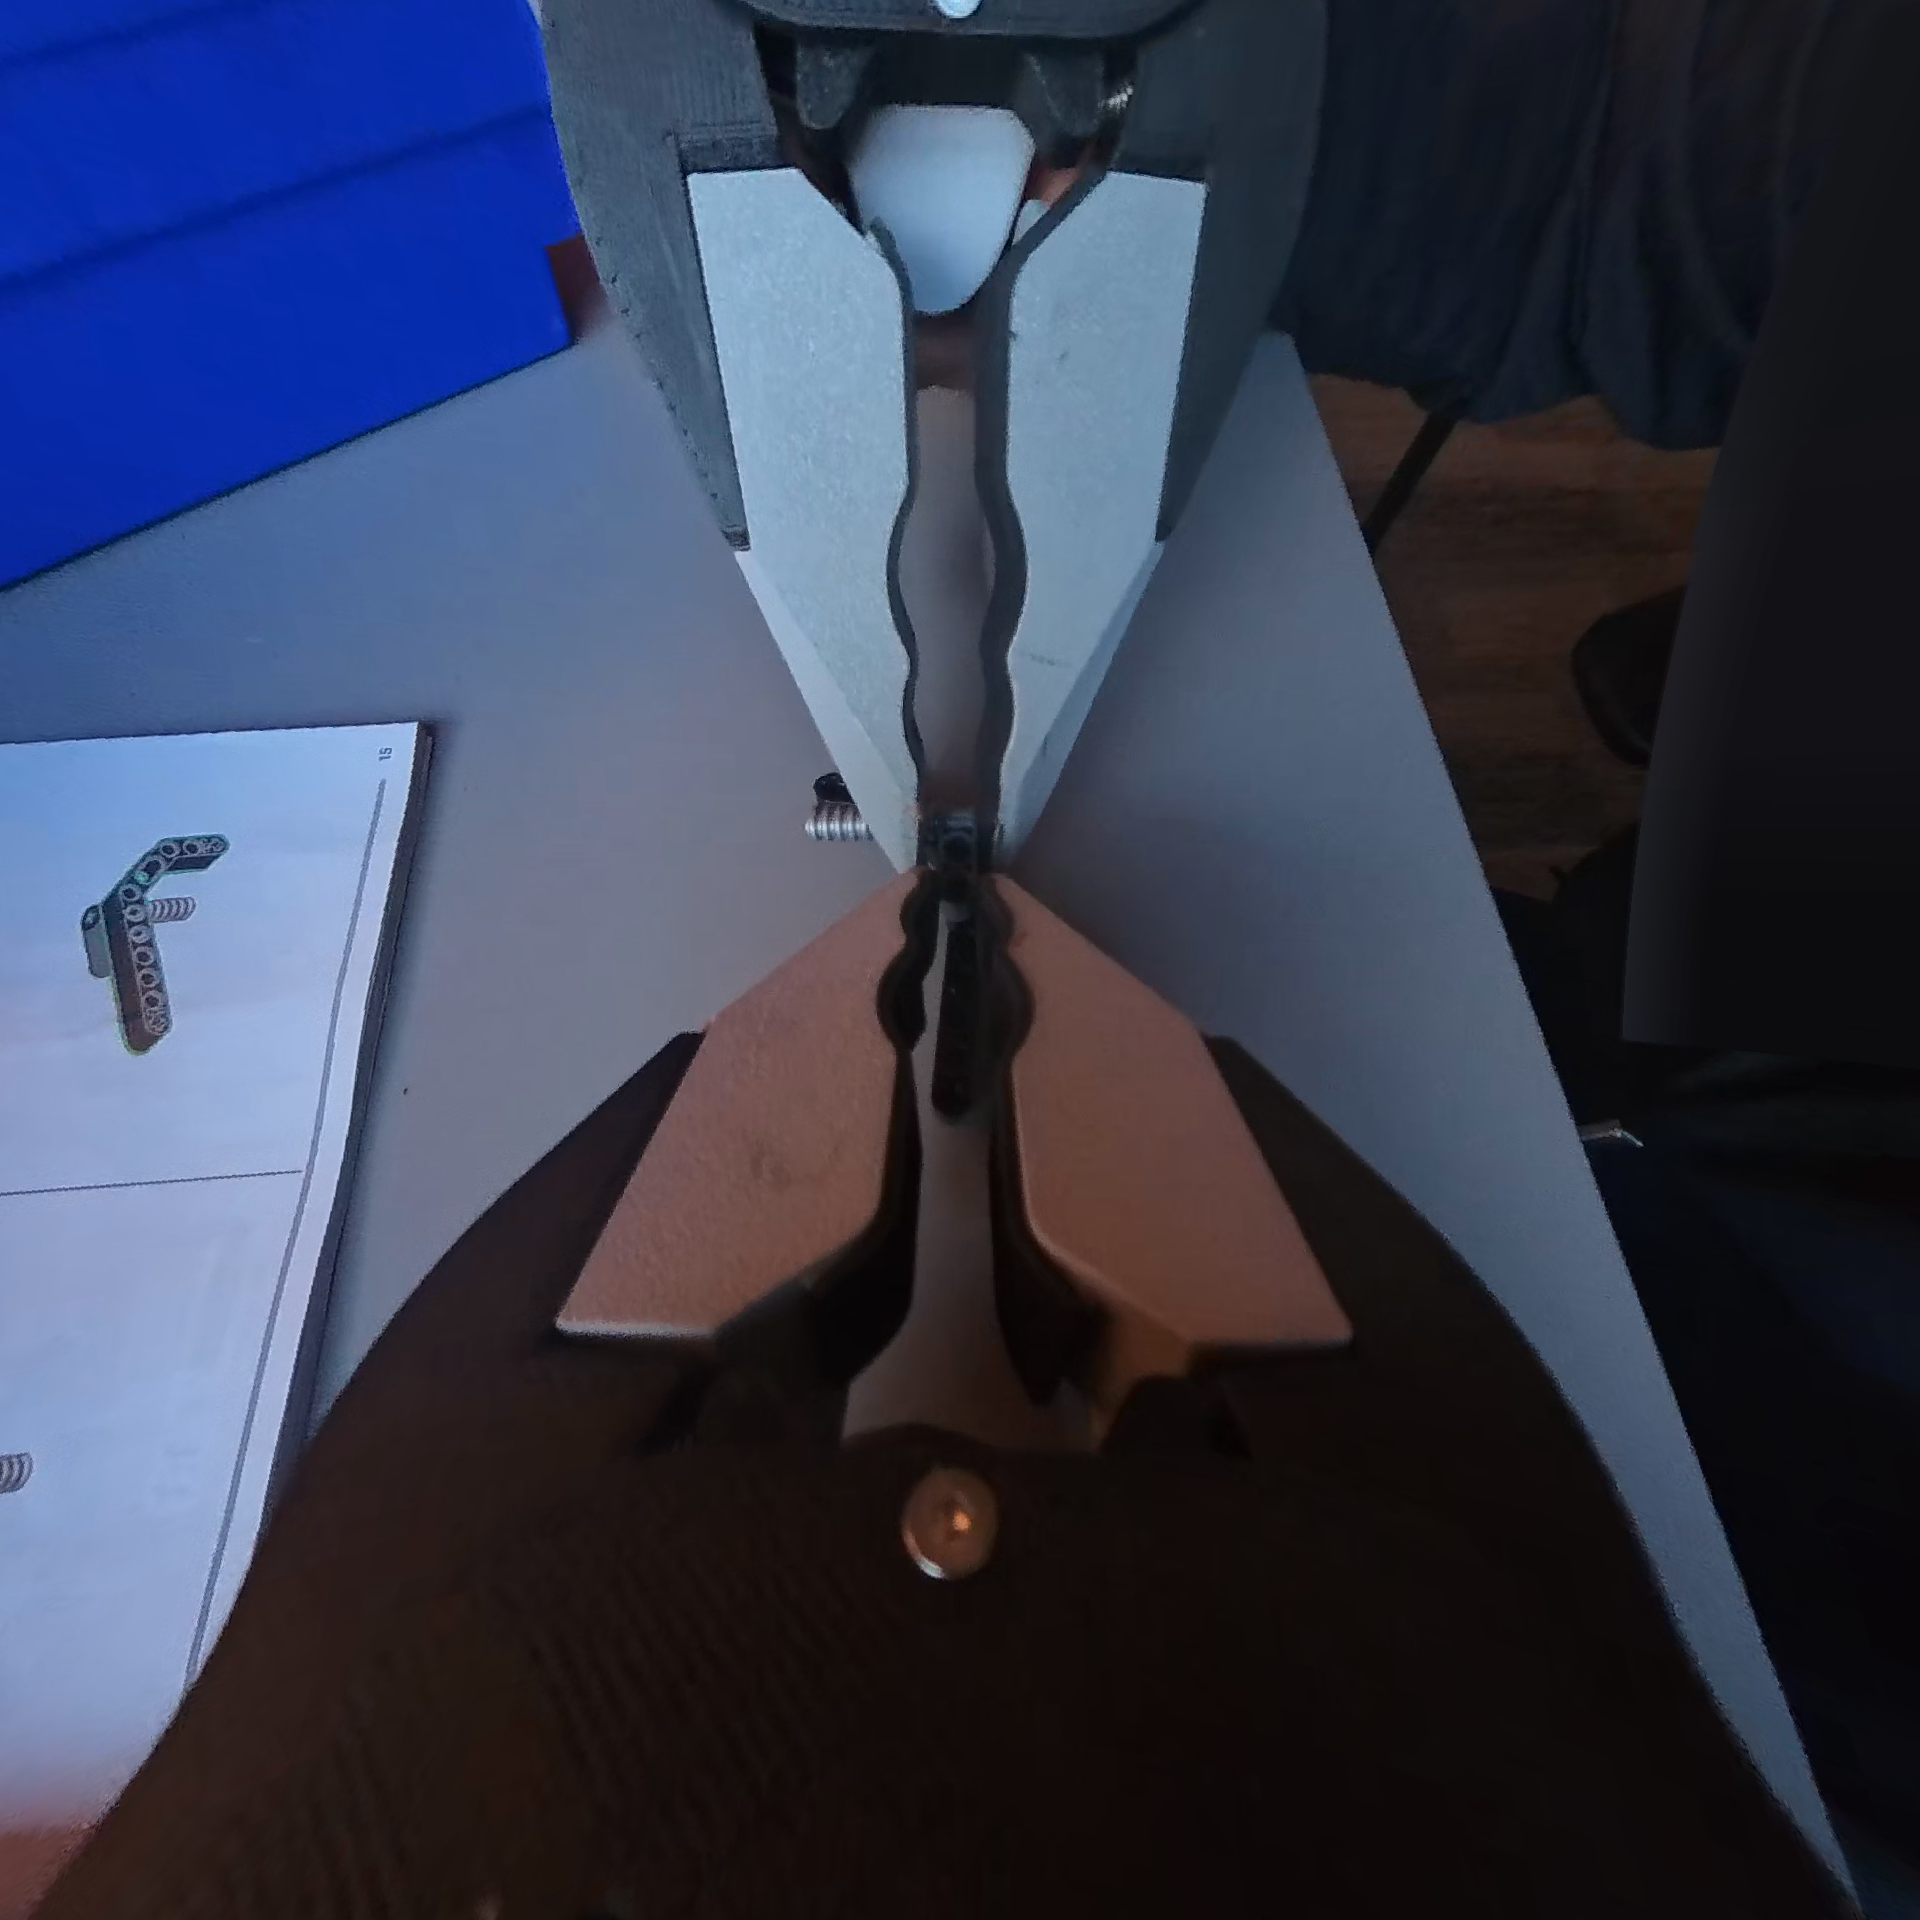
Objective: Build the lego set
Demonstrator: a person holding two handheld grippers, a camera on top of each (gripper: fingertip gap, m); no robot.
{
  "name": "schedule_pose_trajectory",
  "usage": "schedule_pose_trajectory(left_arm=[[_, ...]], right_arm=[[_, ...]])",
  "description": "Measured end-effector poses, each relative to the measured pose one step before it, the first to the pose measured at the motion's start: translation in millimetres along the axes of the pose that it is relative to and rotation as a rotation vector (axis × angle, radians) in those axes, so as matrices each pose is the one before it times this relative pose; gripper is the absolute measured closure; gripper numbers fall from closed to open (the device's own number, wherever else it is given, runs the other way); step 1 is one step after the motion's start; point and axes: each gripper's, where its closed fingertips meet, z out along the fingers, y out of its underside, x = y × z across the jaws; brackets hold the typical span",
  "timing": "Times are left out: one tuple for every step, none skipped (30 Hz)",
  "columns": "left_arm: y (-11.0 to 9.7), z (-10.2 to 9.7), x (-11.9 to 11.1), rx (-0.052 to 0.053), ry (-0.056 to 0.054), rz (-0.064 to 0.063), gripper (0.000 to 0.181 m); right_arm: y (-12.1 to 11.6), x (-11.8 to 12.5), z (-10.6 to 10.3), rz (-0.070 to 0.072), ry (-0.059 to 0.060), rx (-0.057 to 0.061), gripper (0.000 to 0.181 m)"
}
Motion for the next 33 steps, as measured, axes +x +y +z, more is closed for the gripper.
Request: schedule_pose_trajectory(left_arm=[[-0.01, -0.02, 0.12, -0.0004, -0.0040, 0.0044, 0.175], [0.09, 0.11, 0.02, -0.0001, -0.0034, 0.0029, 0.176], [0.03, 0.37, 0.07, -0.0006, -0.0009, -0.0021, 0.175], [-0.35, 0.41, 0.58, 0.0000, 0.0047, -0.0094, 0.176], [-0.40, 0.78, 0.57, 0.0000, 0.0059, -0.0104, 0.176], [-0.25, 0.56, 0.64, -0.0007, 0.0049, -0.0019, 0.176], [-0.02, 0.15, 0.07, -0.0007, -0.0006, 0.0027, 0.175], [0.06, -0.06, 0.12, -0.0006, -0.0051, 0.0054, 0.176], [0.07, 0.09, 0.00, -0.0004, -0.0076, 0.0068, 0.176], [0.04, 0.04, 0.17, 0.0001, -0.0064, 0.0039, 0.176], [0.00, 0.26, 0.52, -0.0003, -0.0001, 0.0032, 0.176], [-0.04, 0.21, 0.23, -0.0001, 0.0030, -0.0004, 0.176], [-0.03, -0.03, -0.11, -0.0001, 0.0050, -0.0056, 0.176], [0.06, 0.03, -0.03, -0.0002, 0.0040, -0.0047, 0.176], [0.08, -0.04, 0.10, -0.0003, -0.0014, 0.0030, 0.176], [0.19, -0.02, 0.18, -0.0007, -0.0070, 0.0117, 0.176], [0.09, -0.06, 0.14, -0.0010, -0.0081, 0.0111, 0.176], [0.04, 0.01, 0.10, -0.0001, -0.0054, 0.0069, 0.177], [0.03, -0.04, 0.28, 0.0001, 0.0010, 0.0011, 0.176], [-0.02, 0.00, 0.34, 0.0002, 0.0030, -0.0010, 0.176], [-0.02, -0.01, 0.11, 0.0002, 0.0024, -0.0008, 0.176], [-0.11, 0.03, -0.03, 0.0006, 0.0047, -0.0053, 0.176], [-0.27, 0.04, -0.05, 0.0015, 0.0104, -0.0149, 0.176], [-0.34, -0.05, -0.35, 0.0024, 0.0143, -0.0238, 0.176], [-0.35, 0.02, -0.09, 0.0021, 0.0150, -0.0213, 0.176], [-0.28, -0.10, -0.47, 0.0012, 0.0136, -0.0186, 0.176], [-0.38, -0.30, -0.53, 0.0012, 0.0158, -0.0242, 0.176], [0.37, -1.15, -0.77, -0.0019, 0.0132, -0.0253, 0.177], [4.97, -2.30, -0.29, -0.0266, 0.0107, -0.0135, 0.178], [7.70, -2.19, -2.09, -0.0335, -0.0046, -0.0008, 0.172], [7.93, -1.58, -4.06, -0.0292, -0.0168, -0.0078, 0.161], [4.27, -1.25, -0.44, -0.0129, 0.0055, -0.0191, 0.155], [-0.48, -1.95, 4.65, 0.0117, 0.0303, -0.0135, 0.153]], right_arm=[[0.20, -0.12, 0.05, -0.0034, 0.0053, -0.0058, 0.174], [0.25, -0.27, -0.05, -0.0043, 0.0040, -0.0018, 0.174], [0.30, -0.81, -0.16, -0.0042, -0.0001, -0.0002, 0.175], [0.47, -1.02, -0.29, -0.0013, -0.0037, 0.0000, 0.175], [0.63, -0.66, -0.38, 0.0005, -0.0040, 0.0026, 0.175], [0.45, -0.62, -0.42, 0.0019, -0.0045, 0.0039, 0.175], [0.29, -0.22, -0.15, 0.0044, -0.0027, 0.0013, 0.175], [-0.03, -0.02, 0.07, 0.0035, 0.0001, -0.0008, 0.175], [0.00, 0.09, 0.02, -0.0044, 0.0034, -0.0011, 0.175], [0.12, -0.06, -0.02, -0.0092, 0.0061, -0.0003, 0.176], [0.19, -0.33, -0.12, -0.0067, 0.0041, 0.0003, 0.176], [0.22, -0.27, -0.14, -0.0029, 0.0018, 0.0008, 0.176], [0.06, -0.03, 0.03, 0.0003, 0.0021, 0.0007, 0.176], [0.02, 0.12, -0.01, -0.0004, 0.0031, -0.0008, 0.176], [0.02, 0.01, -0.02, -0.0046, 0.0062, -0.0020, 0.175], [0.06, 0.12, 0.04, -0.0092, 0.0107, -0.0032, 0.176], [-0.01, 0.04, 0.04, -0.0087, 0.0134, -0.0039, 0.176], [-0.10, -0.07, 0.00, -0.0041, 0.0130, -0.0016, 0.176], [-0.08, -0.13, 0.08, -0.0006, 0.0115, -0.0002, 0.176], [0.01, -0.17, -0.08, -0.0020, 0.0129, -0.0027, 0.176], [0.03, 0.01, 0.04, -0.0081, 0.0152, -0.0033, 0.176], [-0.01, 0.06, -0.09, -0.0102, 0.0122, 0.0006, 0.176], [-0.14, -0.03, 0.02, -0.0099, 0.0055, 0.0069, 0.176], [-0.20, -0.16, -0.05, 0.0041, -0.0063, 0.0150, 0.175], [-0.16, -0.02, -0.17, 0.0285, -0.0249, 0.0214, 0.175], [-0.21, -0.07, -0.09, 0.0319, -0.0341, 0.0218, 0.175], [-0.14, 0.41, 0.19, 0.0243, -0.0267, 0.0160, 0.175], [0.06, 0.61, 0.65, 0.0145, -0.0149, 0.0068, 0.175], [-0.01, 0.06, 0.63, 0.0095, -0.0104, 0.0039, 0.175], [-0.48, -0.09, 0.25, 0.0113, -0.0115, 0.0073, 0.175], [-0.18, 0.22, 0.05, 0.0148, -0.0116, 0.0069, 0.175], [-0.19, 0.38, 0.18, 0.0131, -0.0084, 0.0065, 0.175], [-0.20, 0.05, 0.17, 0.0045, -0.0024, 0.0057, 0.175]])
